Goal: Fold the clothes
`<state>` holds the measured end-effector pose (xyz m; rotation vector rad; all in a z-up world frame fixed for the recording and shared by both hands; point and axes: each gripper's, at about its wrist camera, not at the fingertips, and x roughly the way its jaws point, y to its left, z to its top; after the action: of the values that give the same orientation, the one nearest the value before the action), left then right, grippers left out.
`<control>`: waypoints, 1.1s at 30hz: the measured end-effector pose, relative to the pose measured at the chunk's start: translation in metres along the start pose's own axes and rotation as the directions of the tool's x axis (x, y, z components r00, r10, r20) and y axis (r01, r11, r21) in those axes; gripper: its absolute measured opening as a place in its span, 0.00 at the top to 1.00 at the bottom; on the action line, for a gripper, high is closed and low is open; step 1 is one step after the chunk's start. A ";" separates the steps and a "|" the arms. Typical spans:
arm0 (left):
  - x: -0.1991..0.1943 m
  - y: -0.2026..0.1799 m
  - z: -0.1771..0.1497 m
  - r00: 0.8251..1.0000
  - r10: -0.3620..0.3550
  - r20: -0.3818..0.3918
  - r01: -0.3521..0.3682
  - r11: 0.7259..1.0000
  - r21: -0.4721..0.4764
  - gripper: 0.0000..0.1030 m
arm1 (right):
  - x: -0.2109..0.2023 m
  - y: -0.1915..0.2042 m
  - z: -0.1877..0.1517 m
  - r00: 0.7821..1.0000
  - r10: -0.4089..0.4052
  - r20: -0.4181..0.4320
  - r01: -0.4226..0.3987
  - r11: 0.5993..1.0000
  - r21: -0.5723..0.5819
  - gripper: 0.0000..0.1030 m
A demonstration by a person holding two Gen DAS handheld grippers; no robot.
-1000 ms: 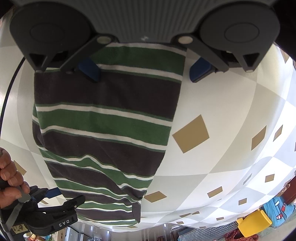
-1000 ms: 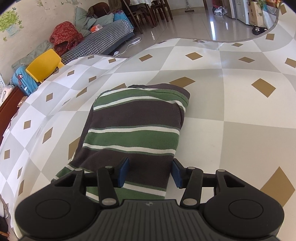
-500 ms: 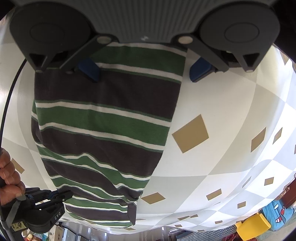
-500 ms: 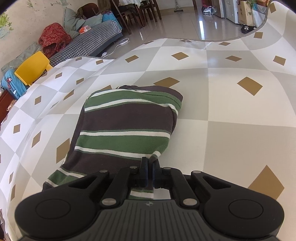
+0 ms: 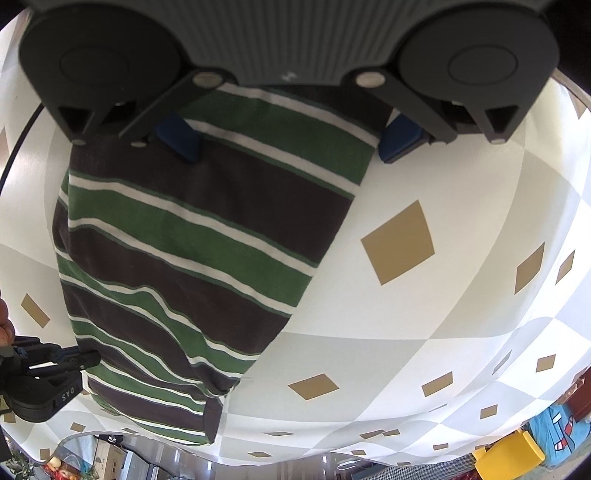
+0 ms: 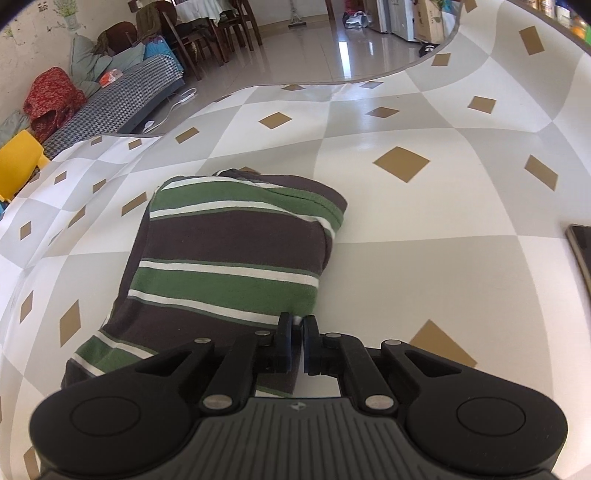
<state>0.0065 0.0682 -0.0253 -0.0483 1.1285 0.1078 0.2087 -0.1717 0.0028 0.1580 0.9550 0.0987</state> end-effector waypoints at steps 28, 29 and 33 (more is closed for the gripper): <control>-0.005 -0.009 0.019 1.000 0.022 -0.018 -0.022 1.000 -0.010 0.00 | -0.042 -0.065 -0.009 0.998 0.038 -0.058 -0.030 0.991 0.133 0.73; -0.008 -0.008 0.018 1.000 0.017 -0.015 -0.017 1.000 -0.019 0.00 | -0.043 -0.064 -0.010 0.998 0.038 -0.058 -0.030 0.991 0.128 0.73; -0.019 -0.005 0.016 1.000 0.001 -0.010 -0.001 0.998 -0.068 0.00 | -0.045 -0.063 -0.011 0.997 0.051 -0.060 -0.044 0.992 0.115 0.71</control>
<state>0.0137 0.0632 -0.0010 -0.1094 1.1351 0.1473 0.1750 -0.2396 0.0219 0.2842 1.0207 0.0941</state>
